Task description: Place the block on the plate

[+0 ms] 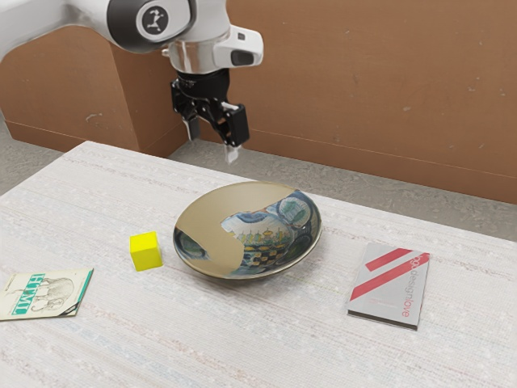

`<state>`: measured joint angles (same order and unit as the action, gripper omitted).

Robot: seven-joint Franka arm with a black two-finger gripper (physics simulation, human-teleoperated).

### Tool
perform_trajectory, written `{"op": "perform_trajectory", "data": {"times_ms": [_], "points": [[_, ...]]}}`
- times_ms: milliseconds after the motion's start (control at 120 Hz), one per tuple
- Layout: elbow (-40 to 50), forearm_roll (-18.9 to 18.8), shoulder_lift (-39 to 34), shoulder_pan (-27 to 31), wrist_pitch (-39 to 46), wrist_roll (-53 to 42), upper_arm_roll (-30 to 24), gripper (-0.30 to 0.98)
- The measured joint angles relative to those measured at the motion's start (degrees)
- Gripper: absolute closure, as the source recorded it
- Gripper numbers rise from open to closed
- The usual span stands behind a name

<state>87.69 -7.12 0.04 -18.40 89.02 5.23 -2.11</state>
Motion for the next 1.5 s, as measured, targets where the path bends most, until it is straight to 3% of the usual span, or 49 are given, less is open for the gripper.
{"op": "perform_trajectory", "data": {"times_ms": [233,350,517,792,1033,1500], "points": [[0.1,0.2,3.7,0.3,1.6,-0.1,1.3,0.00],[0.5,0.7,8.1,5.9,4.1,-0.1,2.9,0.00],[6.0,4.6,11.3,7.2,9.1,0.9,7.3,0.00],[19.7,12.1,10.4,7.3,18.1,3.6,17.1,0.00],[24.2,14.5,12.1,7.9,24.7,5.6,22.5,0.00],[24.7,16.7,20.4,10.5,36.3,12.4,24.6,0.00]]}}
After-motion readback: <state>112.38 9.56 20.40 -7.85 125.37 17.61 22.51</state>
